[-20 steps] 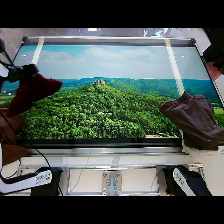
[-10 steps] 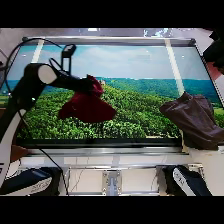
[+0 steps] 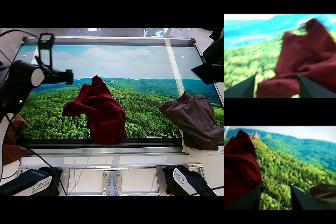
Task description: Fold the shirts.
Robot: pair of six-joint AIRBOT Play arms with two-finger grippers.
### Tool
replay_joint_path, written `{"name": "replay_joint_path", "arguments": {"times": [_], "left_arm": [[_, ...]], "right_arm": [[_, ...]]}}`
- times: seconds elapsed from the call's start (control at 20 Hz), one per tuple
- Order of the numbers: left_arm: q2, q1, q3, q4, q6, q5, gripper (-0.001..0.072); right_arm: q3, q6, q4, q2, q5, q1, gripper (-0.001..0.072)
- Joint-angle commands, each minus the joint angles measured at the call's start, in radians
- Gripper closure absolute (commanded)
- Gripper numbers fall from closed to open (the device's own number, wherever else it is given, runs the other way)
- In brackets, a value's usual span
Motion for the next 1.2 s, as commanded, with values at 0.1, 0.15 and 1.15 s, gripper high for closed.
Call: {"name": "replay_joint_path", "arguments": {"times": [0.1,0.15,1.15], "left_arm": [[0.031,0.087,-0.369,-0.378,0.036,0.038,0.0244],[0.031,0.067,-0.430,-0.491,0.071,0.106,0.0243],[-0.225,-0.021,-0.577,-1.099,0.224,0.584,0.0598]], "right_arm": [[-0.166,0.005,0.201,-0.174,-0.019,0.002,0.0302],[-0.168,0.005,0.224,-0.206,-0.020,0.004,0.0302],[-0.167,-0.074,0.221,-0.328,-0.299,0.219,0.0300]]}}
